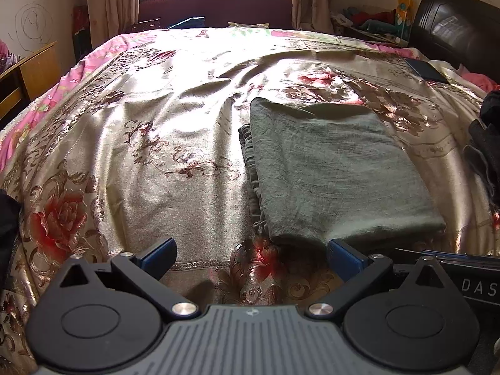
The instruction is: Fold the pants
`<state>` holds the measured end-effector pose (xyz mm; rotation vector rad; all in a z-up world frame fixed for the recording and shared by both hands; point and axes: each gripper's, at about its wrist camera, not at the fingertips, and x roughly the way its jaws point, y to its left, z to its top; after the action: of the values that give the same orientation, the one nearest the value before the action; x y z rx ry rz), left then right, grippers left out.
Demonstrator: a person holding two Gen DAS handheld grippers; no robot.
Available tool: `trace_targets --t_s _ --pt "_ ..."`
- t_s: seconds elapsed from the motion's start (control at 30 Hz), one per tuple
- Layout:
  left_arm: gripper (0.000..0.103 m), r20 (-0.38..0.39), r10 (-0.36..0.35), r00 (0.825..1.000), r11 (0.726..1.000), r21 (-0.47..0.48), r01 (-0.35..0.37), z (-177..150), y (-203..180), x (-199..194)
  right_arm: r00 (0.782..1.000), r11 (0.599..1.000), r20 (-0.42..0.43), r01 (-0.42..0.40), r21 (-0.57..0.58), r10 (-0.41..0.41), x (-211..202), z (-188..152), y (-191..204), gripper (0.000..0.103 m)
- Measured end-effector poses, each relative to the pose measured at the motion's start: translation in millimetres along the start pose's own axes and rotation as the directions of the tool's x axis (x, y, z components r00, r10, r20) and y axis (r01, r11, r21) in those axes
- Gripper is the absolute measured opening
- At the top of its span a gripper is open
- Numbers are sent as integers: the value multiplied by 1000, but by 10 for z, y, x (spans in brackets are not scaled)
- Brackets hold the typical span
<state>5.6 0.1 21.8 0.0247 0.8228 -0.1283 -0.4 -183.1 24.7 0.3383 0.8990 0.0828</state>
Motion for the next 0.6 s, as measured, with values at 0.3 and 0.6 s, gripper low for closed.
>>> trace_targets --t_s 0.3,0.6 --pt "103 0 3 1000 1000 2 -3 -7 -2 2 1000 1000 -4 2 -4 -2 9 21 -13 40" --pt "103 5 12 1000 1000 6 -12 -12 -16 -12 1000 1000 -5 4 -6 -4 3 18 -10 40"
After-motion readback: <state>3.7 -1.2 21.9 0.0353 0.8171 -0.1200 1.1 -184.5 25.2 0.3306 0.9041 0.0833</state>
